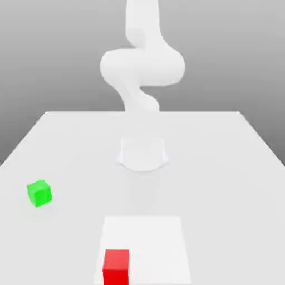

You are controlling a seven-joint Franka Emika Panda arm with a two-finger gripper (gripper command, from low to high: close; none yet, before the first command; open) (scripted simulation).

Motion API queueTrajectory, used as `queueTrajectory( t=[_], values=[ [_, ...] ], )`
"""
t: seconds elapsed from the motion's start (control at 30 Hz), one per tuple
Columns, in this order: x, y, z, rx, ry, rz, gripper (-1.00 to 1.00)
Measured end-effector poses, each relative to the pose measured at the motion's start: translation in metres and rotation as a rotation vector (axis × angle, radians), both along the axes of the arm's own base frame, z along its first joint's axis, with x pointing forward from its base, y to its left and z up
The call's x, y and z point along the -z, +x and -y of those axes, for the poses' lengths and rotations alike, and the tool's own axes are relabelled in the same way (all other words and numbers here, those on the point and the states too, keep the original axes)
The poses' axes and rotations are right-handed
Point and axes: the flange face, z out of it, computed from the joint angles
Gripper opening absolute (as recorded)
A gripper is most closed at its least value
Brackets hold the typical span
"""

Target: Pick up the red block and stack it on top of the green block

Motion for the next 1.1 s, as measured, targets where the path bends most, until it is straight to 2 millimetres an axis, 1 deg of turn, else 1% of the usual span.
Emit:
queueTrajectory(
  t=[0.1, 0.2, 0.33, 0.43, 0.53, 0.6, 0.7, 0.8, 0.87, 0.97, 1.0, 1.1],
  values=[
    [0.049, 0.038, 0.006, -0.006, 0.008, -0.089, 0.00],
    [0.100, 0.068, 0.011, -0.010, 0.014, -0.175, 0.00],
    [0.172, 0.098, 0.018, -0.012, 0.018, -0.288, 0.00],
    [0.228, 0.113, 0.023, -0.012, 0.019, -0.373, 0.00],
    [0.285, 0.121, 0.028, -0.010, 0.017, -0.457, 0.00],
    [0.323, 0.122, 0.032, -0.007, 0.014, -0.513, 0.00],
    [0.380, 0.119, 0.038, -0.002, 0.007, -0.598, 0.00],
    [0.435, 0.109, 0.044, 0.001, -0.003, -0.682, 0.00],
    [0.467, 0.105, 0.046, 0.003, -0.009, -0.717, 0.00],
    [0.508, 0.103, 0.047, 0.002, -0.011, -0.727, 0.00],
    [0.521, 0.103, 0.047, 0.003, -0.010, -0.728, -1.00],
    [0.522, 0.103, 0.047, 0.002, -0.010, -0.728, -1.00]
  ],
)
